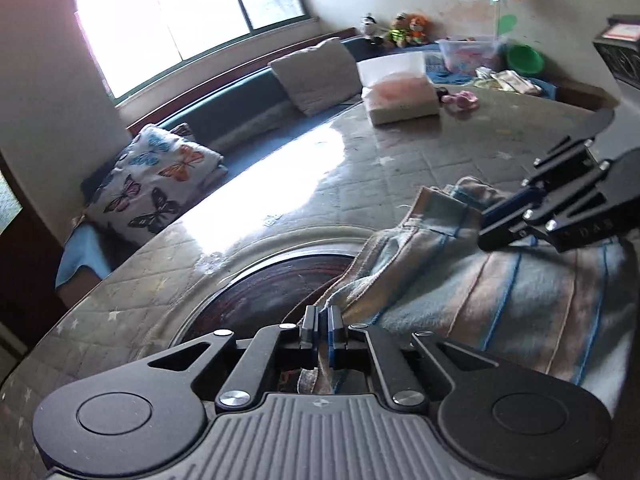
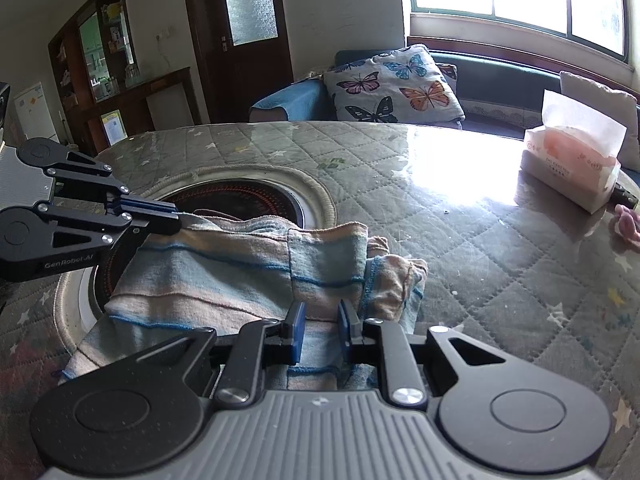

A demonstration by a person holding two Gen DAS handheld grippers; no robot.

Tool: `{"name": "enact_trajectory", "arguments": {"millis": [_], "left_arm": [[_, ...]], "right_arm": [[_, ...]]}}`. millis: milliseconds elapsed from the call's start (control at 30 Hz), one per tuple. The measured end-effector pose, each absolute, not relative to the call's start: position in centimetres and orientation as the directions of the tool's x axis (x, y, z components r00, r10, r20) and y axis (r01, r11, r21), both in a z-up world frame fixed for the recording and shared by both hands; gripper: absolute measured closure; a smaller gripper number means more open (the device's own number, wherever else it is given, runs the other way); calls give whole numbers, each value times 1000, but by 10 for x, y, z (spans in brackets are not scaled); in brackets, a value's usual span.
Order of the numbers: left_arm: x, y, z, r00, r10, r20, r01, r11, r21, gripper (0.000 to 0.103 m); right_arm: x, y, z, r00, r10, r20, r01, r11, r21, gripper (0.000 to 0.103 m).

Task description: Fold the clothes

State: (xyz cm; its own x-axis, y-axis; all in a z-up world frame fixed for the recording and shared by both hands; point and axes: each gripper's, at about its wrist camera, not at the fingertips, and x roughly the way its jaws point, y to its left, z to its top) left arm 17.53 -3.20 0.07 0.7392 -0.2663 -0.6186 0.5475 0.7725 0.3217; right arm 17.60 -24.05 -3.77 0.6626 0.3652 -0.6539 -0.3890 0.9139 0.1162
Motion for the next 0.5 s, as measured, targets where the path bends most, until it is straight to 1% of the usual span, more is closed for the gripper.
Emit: {"name": "enact_trajectory", "arguments": {"millis": [67, 133, 167, 200, 267, 367, 500], "left_arm": [[172, -34, 0, 758, -251, -602, 524, 784, 332, 96], [172, -32, -1, 765, -220, -605, 495, 802, 334, 94], [173, -29, -1, 765, -203, -611, 475, 818, 324, 94], [175, -25, -1, 765, -185, -617, 455, 833, 315, 94], [174, -18, 1, 752, -197, -629, 445, 856, 264, 94], [162, -17, 6, 749, -235, -619, 463, 854, 236, 94], [155, -30, 8, 722, -313, -617, 531, 822, 205, 94]], "right_arm": [[176, -240, -37, 662, 364, -655, -390, 914, 114, 85], [176, -239, -36, 661, 360, -658, -392, 914, 107, 85], [175, -239, -34, 663, 357, -658, -389, 915, 103, 84], [175, -238, -31, 667, 356, -655, -387, 916, 103, 80], [175, -235, -25, 673, 365, -643, -395, 913, 104, 73], [178, -226, -21, 672, 383, -633, -423, 901, 97, 74], [190, -205, -19, 651, 408, -640, -476, 876, 74, 75]]}}
